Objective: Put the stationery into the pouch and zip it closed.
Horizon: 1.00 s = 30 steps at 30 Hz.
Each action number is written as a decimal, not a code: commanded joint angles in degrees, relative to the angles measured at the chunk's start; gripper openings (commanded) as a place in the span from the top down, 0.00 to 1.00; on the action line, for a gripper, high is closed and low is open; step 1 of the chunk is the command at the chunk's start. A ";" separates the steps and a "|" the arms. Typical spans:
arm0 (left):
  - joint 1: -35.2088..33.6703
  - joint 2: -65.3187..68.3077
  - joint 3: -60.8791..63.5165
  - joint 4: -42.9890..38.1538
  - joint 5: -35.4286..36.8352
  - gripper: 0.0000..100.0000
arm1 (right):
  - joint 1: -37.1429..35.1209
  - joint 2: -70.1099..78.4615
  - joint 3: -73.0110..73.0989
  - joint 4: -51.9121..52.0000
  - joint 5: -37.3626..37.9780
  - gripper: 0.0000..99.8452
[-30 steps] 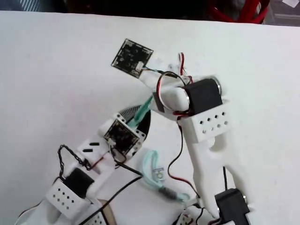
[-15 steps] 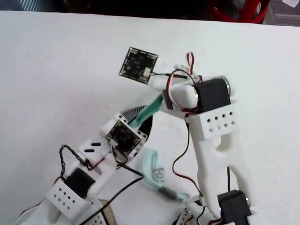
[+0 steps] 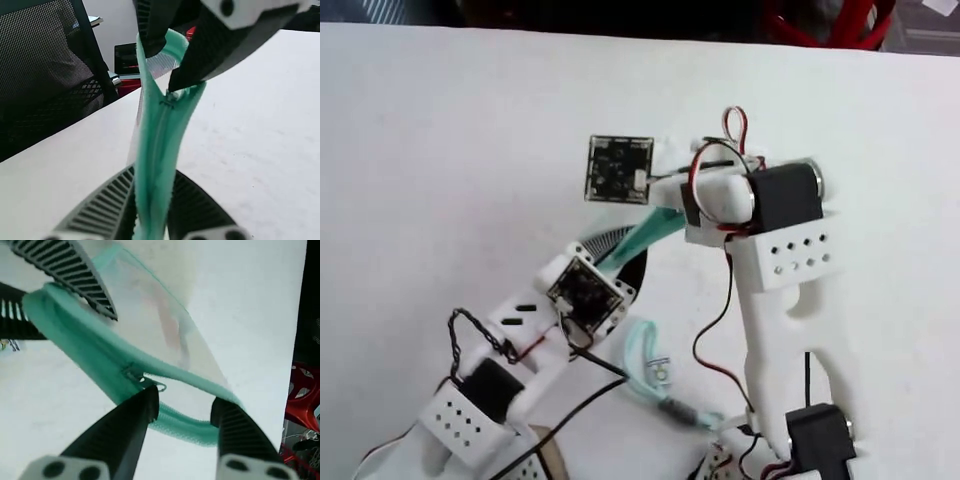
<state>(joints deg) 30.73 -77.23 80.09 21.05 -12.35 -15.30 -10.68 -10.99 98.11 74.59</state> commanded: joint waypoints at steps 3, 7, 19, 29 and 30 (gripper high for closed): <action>-1.54 -0.75 -0.70 -1.67 -0.26 0.98 | 4.70 0.75 0.35 0.75 7.65 0.84; -1.54 -0.75 -0.62 -1.67 -0.26 0.98 | 4.62 0.75 3.78 0.75 10.99 0.86; -1.54 -0.75 -0.62 -1.67 -0.26 0.98 | 2.86 0.48 8.79 0.75 21.45 0.82; -1.54 -0.75 -0.70 -1.76 -0.26 0.98 | -2.68 0.13 15.21 0.84 23.91 0.87; -1.54 -0.75 -0.70 -1.76 -0.26 0.98 | -3.38 -0.22 15.74 0.84 23.91 0.87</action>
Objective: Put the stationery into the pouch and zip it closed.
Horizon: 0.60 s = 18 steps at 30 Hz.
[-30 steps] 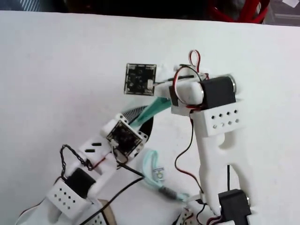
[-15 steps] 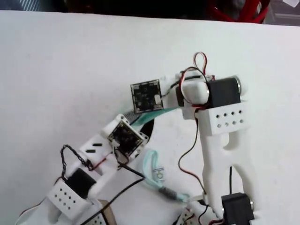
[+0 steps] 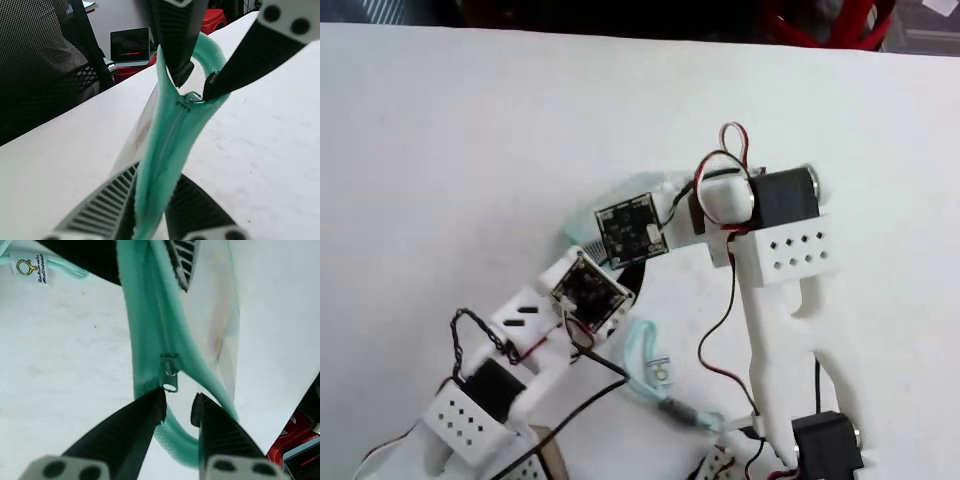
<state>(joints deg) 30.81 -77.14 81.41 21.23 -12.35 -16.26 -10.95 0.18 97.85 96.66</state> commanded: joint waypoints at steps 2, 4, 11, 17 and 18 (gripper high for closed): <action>-1.63 -0.84 -2.02 -1.93 -0.26 0.98 | -3.91 -1.54 5.10 1.10 1.67 0.87; -1.63 -0.84 -2.02 -1.93 -0.35 0.98 | -5.23 -4.53 6.59 1.10 1.67 0.87; -1.63 -0.84 -2.02 -1.93 -0.35 0.98 | -12.70 -17.63 9.58 1.10 -6.24 0.97; -1.63 -0.84 -1.93 -1.93 -0.35 0.98 | -17.54 -20.79 10.46 0.92 -14.59 0.94; -1.63 -0.84 -1.93 -1.93 -0.35 0.98 | -17.71 -20.79 9.67 0.92 -15.91 0.94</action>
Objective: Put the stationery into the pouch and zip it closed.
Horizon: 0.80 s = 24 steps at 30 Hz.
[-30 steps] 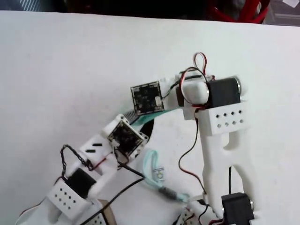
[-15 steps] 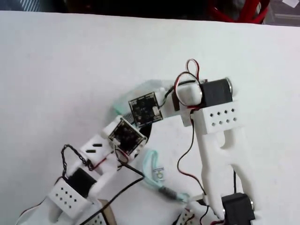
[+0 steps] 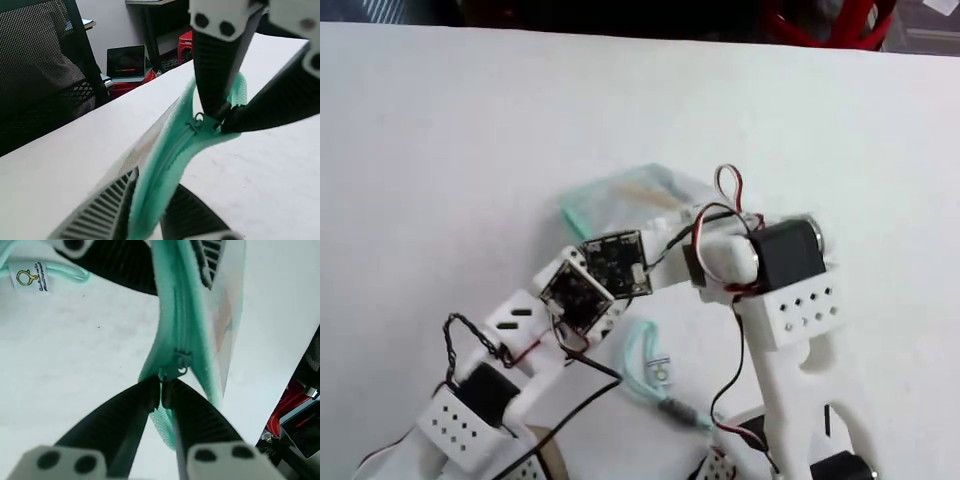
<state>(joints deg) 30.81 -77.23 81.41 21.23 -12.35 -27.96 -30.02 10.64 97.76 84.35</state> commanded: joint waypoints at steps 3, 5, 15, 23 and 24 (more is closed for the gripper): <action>-1.63 -0.75 -1.85 -1.93 -0.35 0.98 | -6.20 -1.71 -2.20 1.01 -6.15 0.94; -1.63 -0.75 -1.85 -1.93 -0.35 0.98 | -6.20 -1.63 -2.11 0.92 -6.59 0.94; -1.63 -0.75 -1.85 -1.93 -0.35 0.98 | -9.36 -1.71 -2.55 0.40 -13.54 0.88; -1.63 -0.75 -1.85 -1.93 -0.35 0.98 | -12.35 -1.71 -2.64 -0.48 -14.42 0.98; -1.63 -0.75 -1.85 -1.93 -0.35 0.98 | -12.18 -1.80 -2.64 -1.36 -14.95 0.98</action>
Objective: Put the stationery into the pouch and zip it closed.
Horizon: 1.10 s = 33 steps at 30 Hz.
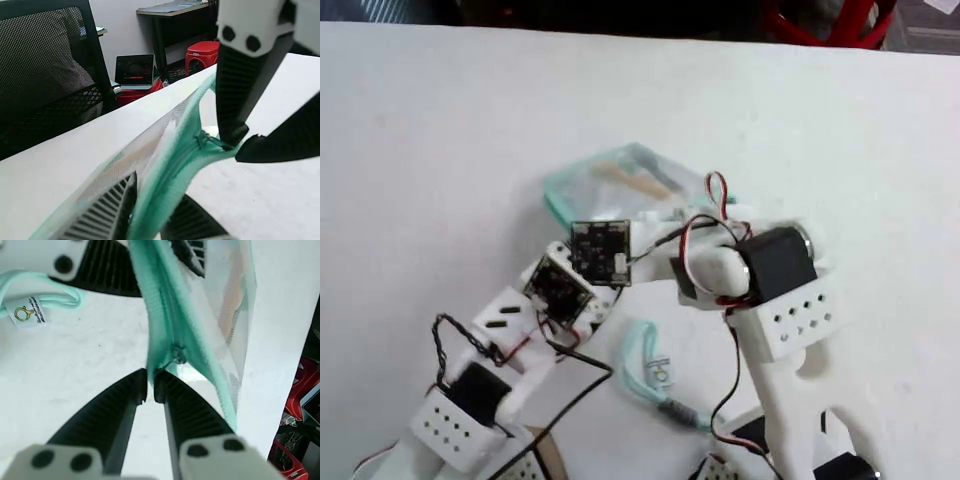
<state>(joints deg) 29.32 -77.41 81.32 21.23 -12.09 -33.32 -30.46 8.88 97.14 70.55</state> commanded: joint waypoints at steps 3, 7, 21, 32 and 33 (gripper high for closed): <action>-0.13 -0.57 -1.67 -1.93 -0.62 0.98 | -5.14 -1.71 -0.88 -5.23 -6.68 0.98; -0.13 -0.57 -1.67 -1.93 -0.62 0.98 | -3.65 -1.80 -0.79 -10.15 -12.66 0.98; -0.13 -0.57 -1.67 -1.93 -0.53 0.98 | 1.10 -5.23 -0.44 -15.96 -20.75 0.98; -0.13 -0.57 -1.67 -1.93 -0.53 0.98 | 7.34 -9.45 -0.70 -22.20 -32.62 0.98; -0.13 -0.57 -1.67 -1.93 -0.53 0.98 | 7.34 -9.71 -0.70 -22.20 -33.32 0.98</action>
<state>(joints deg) 29.49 -77.49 80.97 20.00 -12.44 -26.90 -38.29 9.32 76.57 39.69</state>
